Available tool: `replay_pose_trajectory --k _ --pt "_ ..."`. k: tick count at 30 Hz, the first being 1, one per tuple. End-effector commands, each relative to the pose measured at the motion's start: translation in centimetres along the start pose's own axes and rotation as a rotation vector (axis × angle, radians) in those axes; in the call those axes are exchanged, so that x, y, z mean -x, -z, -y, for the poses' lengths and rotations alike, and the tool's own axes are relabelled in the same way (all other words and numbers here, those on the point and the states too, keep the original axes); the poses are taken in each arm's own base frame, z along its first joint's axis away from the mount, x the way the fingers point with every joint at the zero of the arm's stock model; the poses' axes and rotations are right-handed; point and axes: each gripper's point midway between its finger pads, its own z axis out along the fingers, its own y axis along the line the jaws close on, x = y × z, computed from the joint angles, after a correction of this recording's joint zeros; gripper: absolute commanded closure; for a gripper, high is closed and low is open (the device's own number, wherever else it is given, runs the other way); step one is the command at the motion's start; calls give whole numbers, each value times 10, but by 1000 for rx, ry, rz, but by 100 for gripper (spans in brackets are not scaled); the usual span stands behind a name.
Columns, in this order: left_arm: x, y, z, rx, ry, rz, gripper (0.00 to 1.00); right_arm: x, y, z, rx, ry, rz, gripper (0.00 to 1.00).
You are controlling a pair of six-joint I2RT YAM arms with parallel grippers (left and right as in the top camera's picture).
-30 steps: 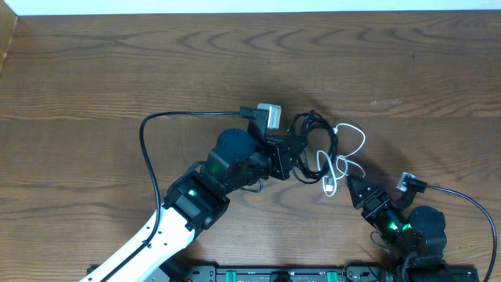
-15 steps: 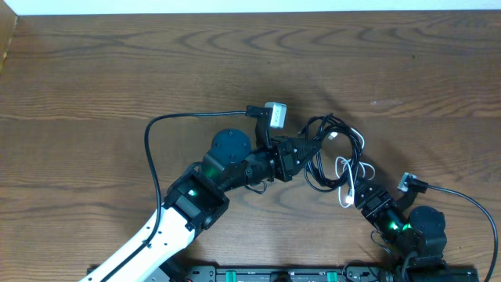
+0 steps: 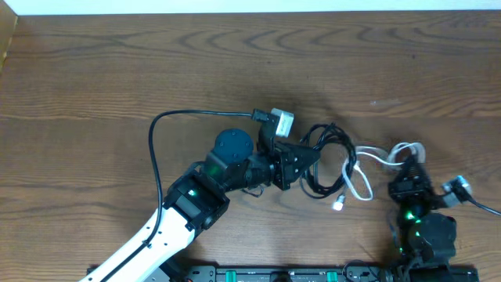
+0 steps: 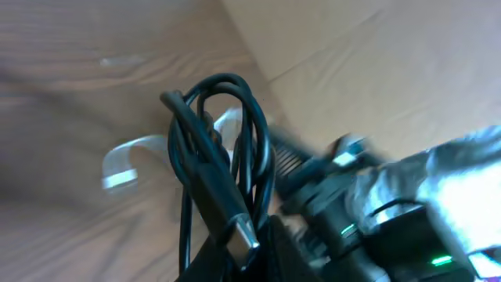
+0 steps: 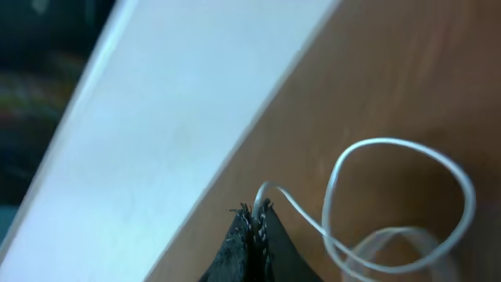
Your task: Untangle cables
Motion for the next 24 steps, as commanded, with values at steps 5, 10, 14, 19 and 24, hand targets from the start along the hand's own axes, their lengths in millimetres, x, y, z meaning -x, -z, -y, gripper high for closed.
replay_pose_trajectory --k 5,10,14,19,24 --pt "6 36 -106 609 -114 93 92 48 0 2 -130 274 198 99" --pt "21 66 -136 849 -138 192 92 92 2 -1 -284 358 328 99" --pt "29 78 -143 921 -120 258 92 121 -2 -2 -369 347 429 99" --pt "35 87 -148 976 -130 296 92 165 -9 -15 -366 292 603 99" --pt "46 106 -154 1071 -86 412 92 215 -39 -42 -433 460 642 99"
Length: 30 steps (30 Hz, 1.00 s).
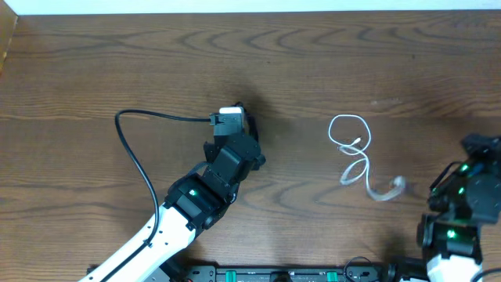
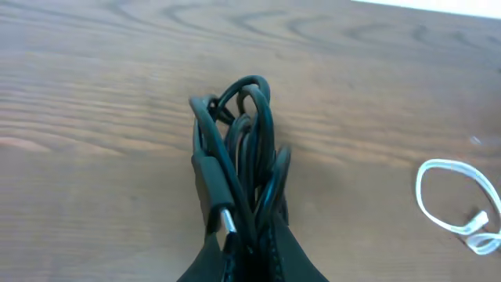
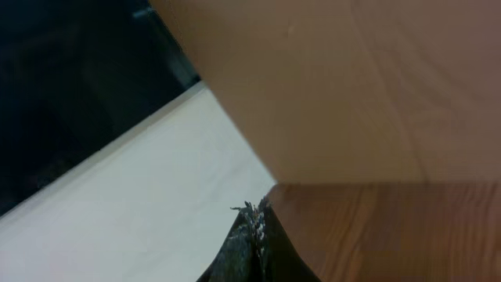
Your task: Untangle cables
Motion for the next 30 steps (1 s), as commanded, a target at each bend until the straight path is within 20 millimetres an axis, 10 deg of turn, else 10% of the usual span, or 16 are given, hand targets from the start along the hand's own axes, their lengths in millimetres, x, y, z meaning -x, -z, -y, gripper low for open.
replay_pose_trajectory --k 1,7,14,20,26,30 --pt "21 5 -14 83 95 90 92 17 -25 -23 8 156 13 99" --pt "20 5 -13 76 105 88 92 -47 -33 -60 189 331 -273 99" --pt "20 5 -13 76 105 88 92 -76 -22 -80 339 308 -393 99" --pt "20 5 -13 76 105 88 92 -156 -16 -50 290 400 -655 99" --pt "20 5 -13 76 105 88 92 -182 34 -71 487 364 -874 93" --pt "18 4 -9 52 104 71 92 -205 101 -60 588 345 -1174 71"
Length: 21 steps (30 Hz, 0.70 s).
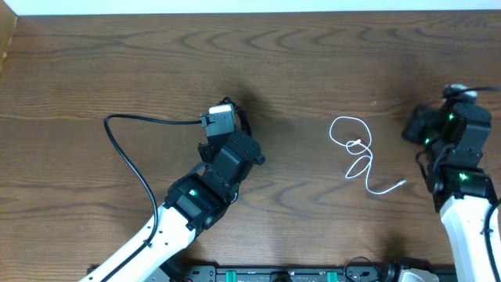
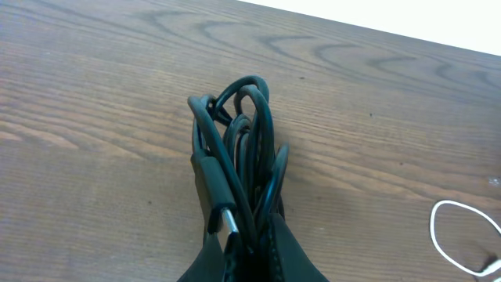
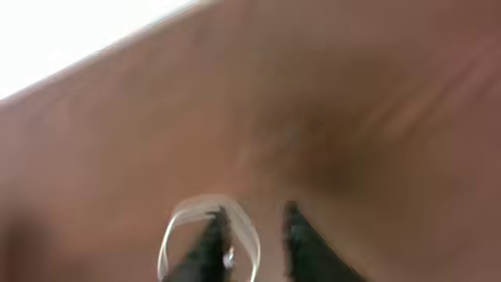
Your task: Untangle cables
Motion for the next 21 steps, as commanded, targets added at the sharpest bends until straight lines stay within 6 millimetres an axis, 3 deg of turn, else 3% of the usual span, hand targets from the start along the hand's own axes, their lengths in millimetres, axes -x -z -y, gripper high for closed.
replay_pose_trajectory --k 1,3,5,9,21 --pt "6 3 6 -32 28 4 92 -54 16 -37 205 -22 -241 60" --pt "6 4 7 -37 27 0 92 -81 25 -37 211 -46 -361 47" --pt "5 3 6 -33 25 -4 92 -105 34 -34 198 -86 -471 24" --pt "3 4 8 -45 25 -12 92 -128 43 -28 161 -131 -567 3" --pt "3 4 8 -45 25 -12 92 -161 0 9 6 -221 -486 1"
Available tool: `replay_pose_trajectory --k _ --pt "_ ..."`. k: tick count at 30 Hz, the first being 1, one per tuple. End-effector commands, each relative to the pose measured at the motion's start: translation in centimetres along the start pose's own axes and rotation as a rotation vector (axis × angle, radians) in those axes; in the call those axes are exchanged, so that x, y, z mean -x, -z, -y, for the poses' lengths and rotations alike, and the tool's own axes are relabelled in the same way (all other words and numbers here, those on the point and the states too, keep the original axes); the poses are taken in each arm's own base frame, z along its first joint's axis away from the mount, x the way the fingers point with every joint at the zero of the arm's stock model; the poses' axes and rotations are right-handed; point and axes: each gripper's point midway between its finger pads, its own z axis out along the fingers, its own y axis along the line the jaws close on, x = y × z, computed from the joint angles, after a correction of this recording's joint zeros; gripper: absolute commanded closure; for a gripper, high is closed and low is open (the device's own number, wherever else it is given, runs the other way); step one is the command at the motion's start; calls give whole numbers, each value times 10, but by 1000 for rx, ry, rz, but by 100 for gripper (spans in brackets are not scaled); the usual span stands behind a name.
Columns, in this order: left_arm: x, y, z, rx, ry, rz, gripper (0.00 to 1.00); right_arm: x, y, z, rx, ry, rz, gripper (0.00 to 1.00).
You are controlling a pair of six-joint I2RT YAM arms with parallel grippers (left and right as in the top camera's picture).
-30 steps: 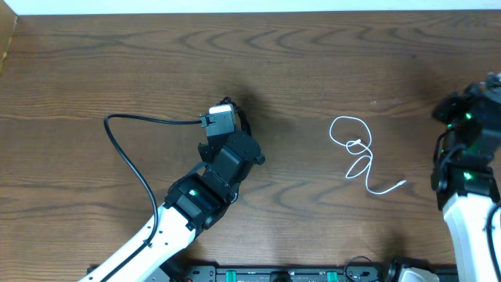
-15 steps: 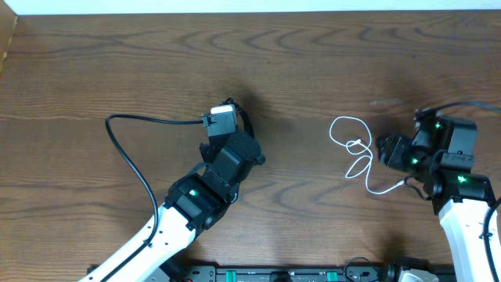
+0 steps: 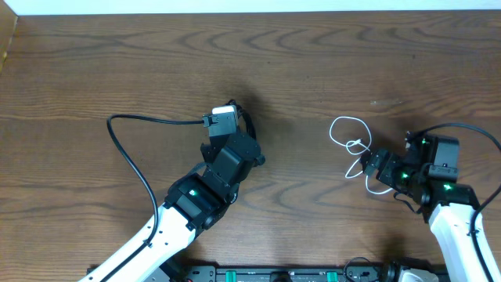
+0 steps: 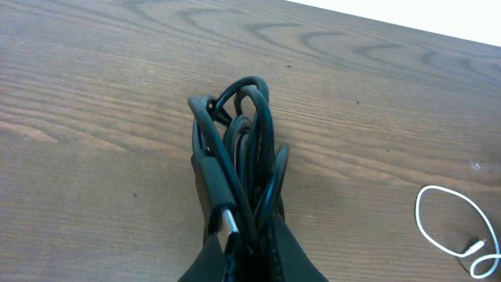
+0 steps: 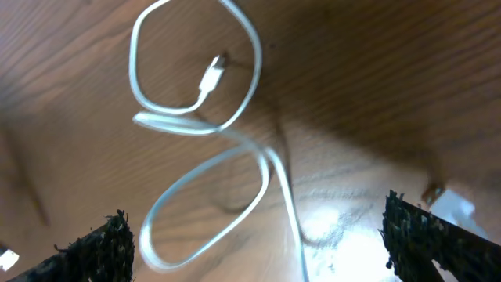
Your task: Untangle cables
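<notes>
A coiled black cable [image 4: 235, 160] with a silver plug stands up between the fingers of my left gripper [image 4: 250, 249], which is shut on it. In the overhead view that gripper [image 3: 235, 125] is left of centre and hides most of the bundle. The thin white cable [image 3: 350, 141] lies in loose loops on the table to the right, apart from the black one. My right gripper [image 3: 372, 168] is open over its lower loops. In the right wrist view the white cable [image 5: 196, 125] runs down between the two wide-spread fingertips [image 5: 109, 243].
A thin black lead [image 3: 125, 153] arcs left from the left wrist and back under the left arm. The brown wooden table [image 3: 313, 63] runs to a white edge at the far side.
My right gripper was open at the table's far right, away from the white cable; now it sits over that cable's lower loops, open wide. The left gripper and black bundle have hardly moved.
At first both cables lay tangled right of centre, my left gripper shut on the black one, my right shut on the white. Then the black bundle was held further left and the white cable lay alone. The right gripper was then open farther back, and now over the white cable.
</notes>
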Motion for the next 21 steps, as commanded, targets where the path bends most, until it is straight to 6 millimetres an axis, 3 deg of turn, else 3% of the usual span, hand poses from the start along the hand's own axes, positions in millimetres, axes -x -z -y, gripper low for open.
replay_pose_trajectory --k 1,3,5,7,8,12,13,17,18,21 --pt "9 4 2 -4 26 24 92 -4 -16 13 -43 -60 -3 1" --pt "9 4 2 -4 26 23 92 -5 -23 16 -50 -72 -19 1" --pt "9 4 2 -4 26 23 92 -5 -32 16 -52 -69 -30 7" --pt "9 4 2 -4 26 23 92 -2 -41 15 -45 -59 -26 26" --pt "9 4 2 -4 26 23 92 4 -45 12 -33 -50 -6 44" --pt "9 4 2 -4 26 23 92 25 -45 3 4 -27 74 94" --pt "9 4 2 -4 26 23 92 34 -44 -1 18 -18 111 99" --pt "9 4 2 -4 25 24 92 70 -28 -19 57 7 214 99" --pt "9 4 2 -4 26 24 92 95 -12 -25 49 13 291 99" --pt "9 4 2 -4 26 24 92 145 29 -45 39 85 437 99"
